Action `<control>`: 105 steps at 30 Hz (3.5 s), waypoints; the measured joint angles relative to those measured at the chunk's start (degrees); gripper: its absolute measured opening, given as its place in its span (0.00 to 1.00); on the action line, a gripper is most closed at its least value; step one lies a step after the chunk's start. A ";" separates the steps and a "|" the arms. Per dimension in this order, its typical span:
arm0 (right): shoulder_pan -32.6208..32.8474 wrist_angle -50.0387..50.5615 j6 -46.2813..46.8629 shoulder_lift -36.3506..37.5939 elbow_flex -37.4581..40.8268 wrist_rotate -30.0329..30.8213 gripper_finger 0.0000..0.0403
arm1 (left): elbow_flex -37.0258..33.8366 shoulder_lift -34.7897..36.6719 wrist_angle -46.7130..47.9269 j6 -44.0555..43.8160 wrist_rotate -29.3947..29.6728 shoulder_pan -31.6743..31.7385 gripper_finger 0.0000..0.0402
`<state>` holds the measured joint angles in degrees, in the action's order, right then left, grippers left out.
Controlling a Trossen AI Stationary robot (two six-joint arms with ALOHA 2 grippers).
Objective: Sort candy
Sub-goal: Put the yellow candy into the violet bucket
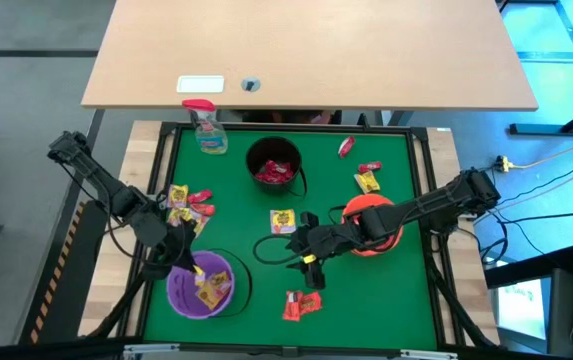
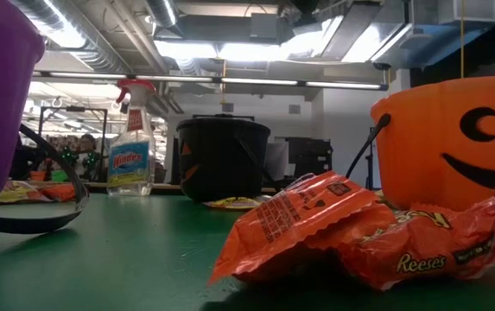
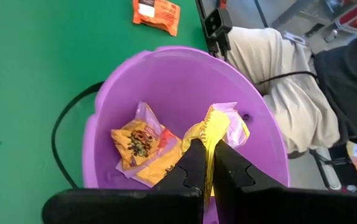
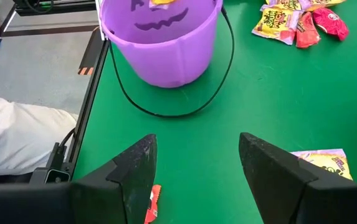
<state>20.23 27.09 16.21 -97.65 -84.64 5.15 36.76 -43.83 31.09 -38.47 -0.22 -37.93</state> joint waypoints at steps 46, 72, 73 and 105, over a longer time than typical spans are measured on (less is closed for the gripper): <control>0.01 0.00 0.38 -0.04 0.00 0.04 0.56 | 2.96 -0.02 -2.42 1.34 -0.86 0.04 0.38; 0.00 0.00 0.44 -0.04 0.00 0.04 0.56 | 13.87 -0.02 14.82 8.99 12.29 15.35 0.38; 0.00 0.00 0.44 -0.04 0.00 0.04 0.56 | 13.87 -0.02 15.04 9.03 12.14 16.17 0.38; 0.00 0.01 -1.66 -0.04 0.00 5.27 0.56 | 13.89 -4.74 20.44 21.34 -1.01 39.95 0.38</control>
<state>20.23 27.10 14.55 -97.69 -84.64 10.41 50.65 -48.58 51.54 -17.13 -1.23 2.02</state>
